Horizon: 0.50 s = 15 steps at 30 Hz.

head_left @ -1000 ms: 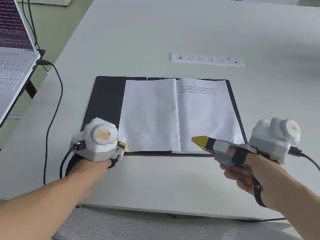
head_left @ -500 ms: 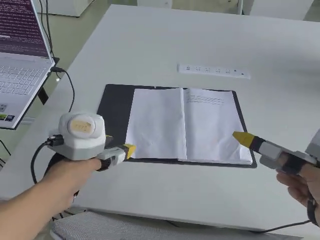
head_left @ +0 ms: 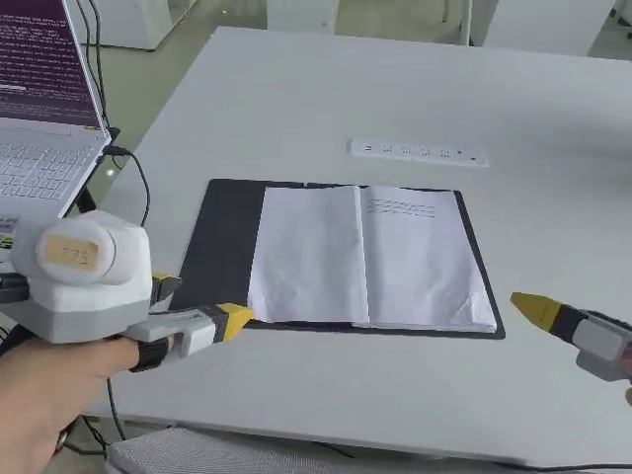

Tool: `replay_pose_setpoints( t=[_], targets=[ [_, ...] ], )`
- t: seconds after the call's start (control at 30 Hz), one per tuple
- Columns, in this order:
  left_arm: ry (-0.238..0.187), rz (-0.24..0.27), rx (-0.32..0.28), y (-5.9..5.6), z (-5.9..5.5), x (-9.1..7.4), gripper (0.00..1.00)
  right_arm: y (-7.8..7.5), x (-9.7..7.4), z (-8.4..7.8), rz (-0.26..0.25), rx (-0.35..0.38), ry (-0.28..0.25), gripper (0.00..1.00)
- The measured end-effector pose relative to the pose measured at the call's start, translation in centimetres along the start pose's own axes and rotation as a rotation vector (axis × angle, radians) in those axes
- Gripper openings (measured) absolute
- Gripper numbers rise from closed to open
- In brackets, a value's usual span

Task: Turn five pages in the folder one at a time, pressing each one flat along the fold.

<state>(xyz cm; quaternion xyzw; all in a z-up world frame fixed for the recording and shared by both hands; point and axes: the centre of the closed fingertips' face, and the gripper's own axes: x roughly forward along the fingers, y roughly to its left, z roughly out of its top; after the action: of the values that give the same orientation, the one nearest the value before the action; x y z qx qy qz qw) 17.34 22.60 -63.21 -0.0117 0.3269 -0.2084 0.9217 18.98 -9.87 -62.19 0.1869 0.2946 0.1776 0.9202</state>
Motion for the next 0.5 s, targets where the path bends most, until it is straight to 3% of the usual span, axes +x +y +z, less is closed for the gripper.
replay_pose_setpoints(
  t=[0.1,0.27,0.43,0.5],
  targets=[
    [-0.020,-0.007,0.002,-0.5,1.0,-0.8,0.57,0.0,-0.5,0.3,-0.003,-0.008,-0.009,0.55],
    [-0.015,-0.003,0.021,-1.1,1.6,-1.7,0.62,-0.3,-0.7,0.1,-0.018,-0.029,-0.003,0.55],
    [-0.010,0.019,0.015,-0.5,1.2,-2.2,0.66,-0.5,-0.5,-0.5,-0.014,-0.027,0.030,0.56],
    [0.009,0.036,0.015,0.0,0.3,-2.1,0.67,-0.6,-0.3,-0.9,-0.014,-0.043,0.050,0.56]
  ],
)
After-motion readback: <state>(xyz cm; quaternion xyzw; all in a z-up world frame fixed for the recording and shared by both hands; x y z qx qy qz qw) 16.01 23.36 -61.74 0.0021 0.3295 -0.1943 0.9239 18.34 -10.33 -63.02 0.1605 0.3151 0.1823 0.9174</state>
